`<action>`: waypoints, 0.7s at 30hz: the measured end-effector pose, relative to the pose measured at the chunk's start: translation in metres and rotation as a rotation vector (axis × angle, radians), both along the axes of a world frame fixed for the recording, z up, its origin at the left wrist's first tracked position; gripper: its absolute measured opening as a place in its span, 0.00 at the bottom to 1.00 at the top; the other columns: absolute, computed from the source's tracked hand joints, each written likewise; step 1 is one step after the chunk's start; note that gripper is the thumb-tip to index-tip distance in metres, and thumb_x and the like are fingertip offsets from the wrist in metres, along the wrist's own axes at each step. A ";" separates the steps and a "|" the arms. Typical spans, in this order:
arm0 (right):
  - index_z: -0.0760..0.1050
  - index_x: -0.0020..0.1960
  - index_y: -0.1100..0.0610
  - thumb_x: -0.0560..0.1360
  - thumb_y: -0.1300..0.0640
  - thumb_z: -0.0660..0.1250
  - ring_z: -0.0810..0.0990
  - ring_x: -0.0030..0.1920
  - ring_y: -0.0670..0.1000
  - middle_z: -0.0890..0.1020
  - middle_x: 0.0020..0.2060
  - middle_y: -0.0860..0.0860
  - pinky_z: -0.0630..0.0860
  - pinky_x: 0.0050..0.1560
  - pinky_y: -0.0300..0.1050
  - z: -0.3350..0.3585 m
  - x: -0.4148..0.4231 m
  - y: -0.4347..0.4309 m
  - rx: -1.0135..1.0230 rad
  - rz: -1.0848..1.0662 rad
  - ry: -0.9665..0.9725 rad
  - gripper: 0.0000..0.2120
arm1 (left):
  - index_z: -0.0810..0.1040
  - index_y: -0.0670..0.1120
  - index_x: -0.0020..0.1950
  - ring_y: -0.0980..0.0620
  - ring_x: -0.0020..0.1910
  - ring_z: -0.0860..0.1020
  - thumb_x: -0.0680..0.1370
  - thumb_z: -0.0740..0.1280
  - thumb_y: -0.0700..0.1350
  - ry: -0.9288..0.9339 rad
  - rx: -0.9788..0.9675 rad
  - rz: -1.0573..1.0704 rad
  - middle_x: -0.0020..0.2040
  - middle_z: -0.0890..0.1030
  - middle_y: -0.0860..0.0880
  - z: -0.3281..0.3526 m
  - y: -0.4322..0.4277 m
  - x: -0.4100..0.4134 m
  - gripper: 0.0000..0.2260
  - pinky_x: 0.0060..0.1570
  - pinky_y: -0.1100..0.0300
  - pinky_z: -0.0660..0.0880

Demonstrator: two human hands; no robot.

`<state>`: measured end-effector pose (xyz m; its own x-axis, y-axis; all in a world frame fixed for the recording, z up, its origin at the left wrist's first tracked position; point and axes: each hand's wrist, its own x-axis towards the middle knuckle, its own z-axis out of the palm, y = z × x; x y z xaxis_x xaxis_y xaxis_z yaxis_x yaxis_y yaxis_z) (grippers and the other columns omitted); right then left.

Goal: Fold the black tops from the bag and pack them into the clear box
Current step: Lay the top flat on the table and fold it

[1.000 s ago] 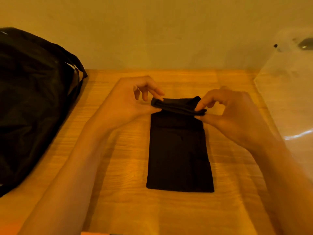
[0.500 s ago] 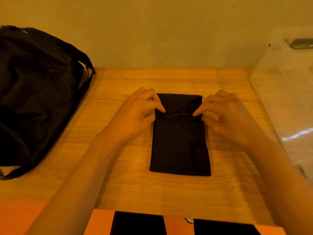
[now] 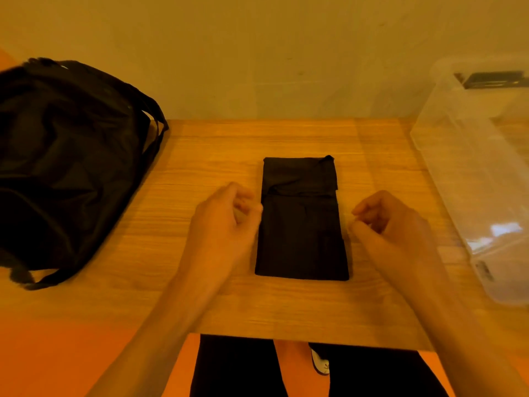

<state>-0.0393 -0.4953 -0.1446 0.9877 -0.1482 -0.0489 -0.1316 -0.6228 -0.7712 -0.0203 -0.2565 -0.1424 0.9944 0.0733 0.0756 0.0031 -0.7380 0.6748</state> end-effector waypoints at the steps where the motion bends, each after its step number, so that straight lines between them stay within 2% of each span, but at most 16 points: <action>1: 0.74 0.50 0.47 0.77 0.55 0.72 0.78 0.38 0.42 0.80 0.40 0.44 0.68 0.33 0.33 0.000 -0.008 0.003 0.016 -0.018 0.042 0.07 | 0.78 0.54 0.55 0.61 0.39 0.76 0.80 0.69 0.50 0.031 0.002 -0.001 0.42 0.78 0.59 -0.001 -0.003 -0.013 0.05 0.37 0.66 0.70; 5: 0.74 0.50 0.46 0.74 0.47 0.74 0.78 0.37 0.40 0.80 0.38 0.43 0.67 0.32 0.32 0.001 -0.038 0.020 -0.014 -0.026 0.097 0.10 | 0.78 0.55 0.53 0.62 0.41 0.77 0.79 0.71 0.51 0.133 -0.042 0.035 0.43 0.79 0.59 -0.006 -0.006 -0.044 0.05 0.38 0.67 0.69; 11: 0.76 0.55 0.46 0.76 0.48 0.72 0.79 0.42 0.41 0.80 0.40 0.42 0.68 0.37 0.33 -0.009 -0.056 0.030 0.073 -0.129 0.025 0.10 | 0.82 0.53 0.51 0.60 0.45 0.79 0.76 0.75 0.50 0.220 -0.241 0.149 0.45 0.82 0.57 -0.007 -0.005 -0.052 0.06 0.43 0.65 0.75; 16: 0.76 0.62 0.50 0.76 0.48 0.72 0.77 0.42 0.39 0.80 0.43 0.43 0.67 0.36 0.32 -0.010 -0.052 0.032 0.092 -0.162 0.038 0.16 | 0.83 0.53 0.47 0.59 0.44 0.78 0.77 0.74 0.50 0.227 -0.204 0.140 0.44 0.82 0.54 -0.005 -0.010 -0.051 0.03 0.40 0.66 0.71; 21: 0.75 0.63 0.51 0.75 0.49 0.74 0.79 0.44 0.42 0.82 0.43 0.46 0.70 0.37 0.37 -0.011 -0.039 0.031 0.163 -0.203 0.073 0.18 | 0.81 0.54 0.43 0.58 0.44 0.79 0.77 0.74 0.49 0.246 -0.208 0.149 0.42 0.82 0.53 -0.004 -0.009 -0.052 0.05 0.39 0.65 0.72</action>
